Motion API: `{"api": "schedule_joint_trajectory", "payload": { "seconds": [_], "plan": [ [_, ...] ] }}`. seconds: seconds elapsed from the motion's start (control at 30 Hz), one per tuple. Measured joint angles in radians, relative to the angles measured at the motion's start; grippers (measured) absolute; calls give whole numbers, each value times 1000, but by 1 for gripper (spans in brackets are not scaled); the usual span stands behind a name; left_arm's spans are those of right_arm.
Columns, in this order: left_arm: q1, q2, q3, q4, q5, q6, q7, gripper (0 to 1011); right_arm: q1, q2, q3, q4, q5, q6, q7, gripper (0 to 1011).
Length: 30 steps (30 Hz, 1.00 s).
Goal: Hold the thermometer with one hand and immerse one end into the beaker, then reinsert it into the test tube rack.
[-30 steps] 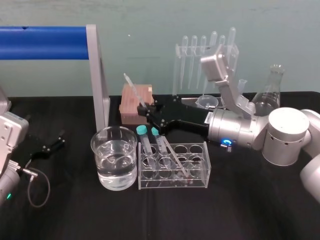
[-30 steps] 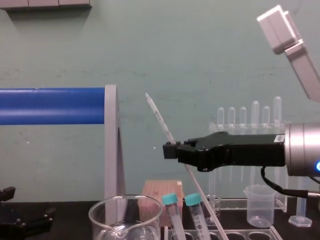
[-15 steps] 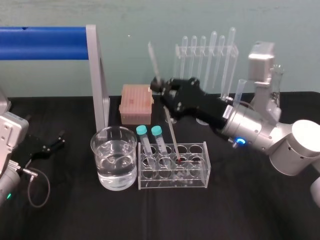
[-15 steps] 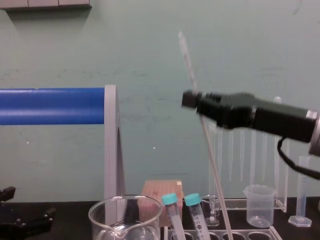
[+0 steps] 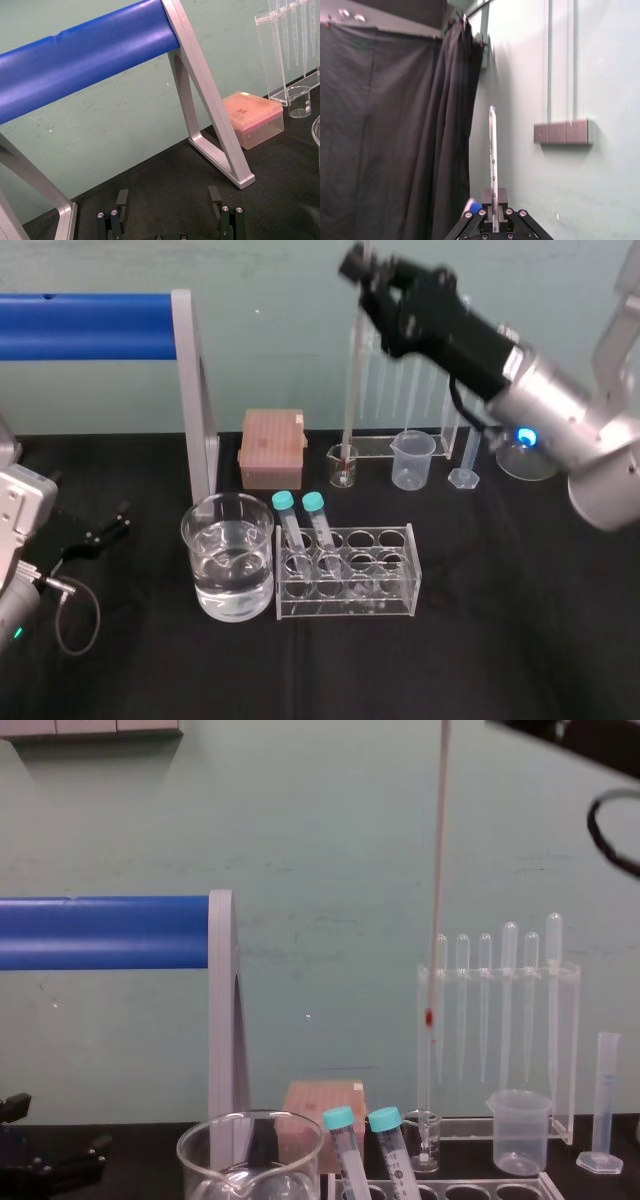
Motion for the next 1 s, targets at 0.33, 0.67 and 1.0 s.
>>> {"api": "schedule_joint_trajectory", "payload": {
  "seconds": [0.33, 0.67, 1.0],
  "plan": [
    [0, 0, 0, 0, 0, 0, 0, 1008, 133, -85, -82, 94, 31, 8, 70, 56],
    [0, 0, 0, 0, 0, 0, 0, 1008, 240, -222, -187, 338, 38, -40, 172, 57],
    [0, 0, 0, 0, 0, 0, 0, 1008, 248, -280, -210, 496, 36, -38, 194, 56]
  ]
}}
